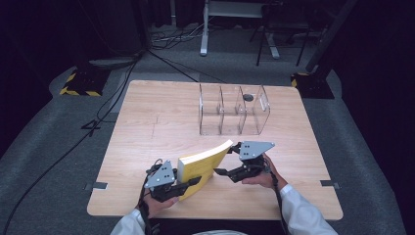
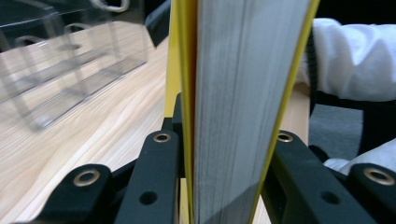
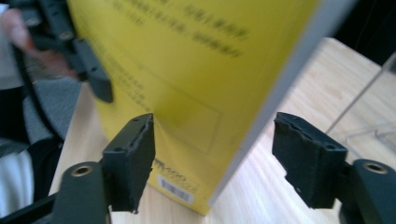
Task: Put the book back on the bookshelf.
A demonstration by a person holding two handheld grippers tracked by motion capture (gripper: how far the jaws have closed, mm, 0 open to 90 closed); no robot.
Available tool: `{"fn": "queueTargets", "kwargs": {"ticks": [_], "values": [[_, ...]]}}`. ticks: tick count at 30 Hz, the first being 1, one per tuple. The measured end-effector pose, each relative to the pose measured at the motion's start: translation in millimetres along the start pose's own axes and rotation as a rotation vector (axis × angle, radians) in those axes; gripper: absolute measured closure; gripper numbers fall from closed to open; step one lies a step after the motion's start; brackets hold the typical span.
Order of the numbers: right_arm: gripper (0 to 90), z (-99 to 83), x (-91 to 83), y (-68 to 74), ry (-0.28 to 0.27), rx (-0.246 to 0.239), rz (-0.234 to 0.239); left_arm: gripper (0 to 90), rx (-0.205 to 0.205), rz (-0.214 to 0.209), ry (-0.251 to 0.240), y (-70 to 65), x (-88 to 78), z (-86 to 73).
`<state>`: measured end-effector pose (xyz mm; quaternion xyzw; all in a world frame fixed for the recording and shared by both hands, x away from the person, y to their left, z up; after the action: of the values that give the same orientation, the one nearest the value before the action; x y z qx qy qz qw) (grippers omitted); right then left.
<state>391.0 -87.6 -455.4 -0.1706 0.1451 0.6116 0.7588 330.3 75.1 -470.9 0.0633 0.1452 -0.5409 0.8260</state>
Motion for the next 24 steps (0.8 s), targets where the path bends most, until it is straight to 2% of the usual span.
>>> {"fn": "queueTargets", "kwargs": {"ticks": [1,5,8,11,13,15,17,20,21,24], "values": [[32.3,0.0,0.0,0.0,0.0,0.0,0.0,74.6,0.0,0.0,0.0,0.0,0.0,0.0],[39.3,-13.6,-15.4,-1.7,-0.004,0.02,0.039,74.1,0.012,-0.074,-0.028,2.1,21.8,12.8],[41.6,-17.6,-24.2,-5.5,-0.015,0.038,0.024,74.0,0.009,-0.103,-0.031,5.4,31.3,15.7],[48.7,-21.2,-34.0,-9.1,-0.051,0.064,0.042,73.4,0.004,-0.12,-0.024,9.3,35.3,14.5],[52.1,-22.5,-37.4,-8.6,-0.063,0.058,0.041,72.4,-0.006,-0.131,-0.021,11.5,34.7,13.0],[55.1,-22.2,-37.5,-6.6,-0.068,0.048,0.039,71.3,-0.002,-0.123,-0.005,14.5,31.4,10.8],[58.4,-21.0,-35.9,-4.5,-0.068,0.04,0.035,69.7,-0.017,-0.115,0.005,18.0,28.0,7.0],[66.4,-18.7,-32.9,0.3,-0.074,0.02,0.051,66.8,-0.026,-0.104,0.013,21.8,22.2,2.7],[67.5,-17.8,-31.7,2.0,-0.075,0.017,0.062,66.6,-0.029,-0.101,0.017,22.2,20.1,2.3],[68.2,-16.0,-26.6,0.8,-0.07,0.014,0.053,64.3,-0.042,-0.067,0.014,27.1,14.3,2.3]]}}
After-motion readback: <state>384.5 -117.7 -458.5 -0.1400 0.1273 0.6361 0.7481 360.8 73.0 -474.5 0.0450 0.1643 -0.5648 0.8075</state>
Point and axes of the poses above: each handheld gripper's, and its own axes: x roughly forward along the jaws, z roughly out of its top, y roughly to its left, the point moved 7 cm from there along x, roughly forward along the jaws, and after that the axes turned 1 degree about z, right-handed, at the moved point
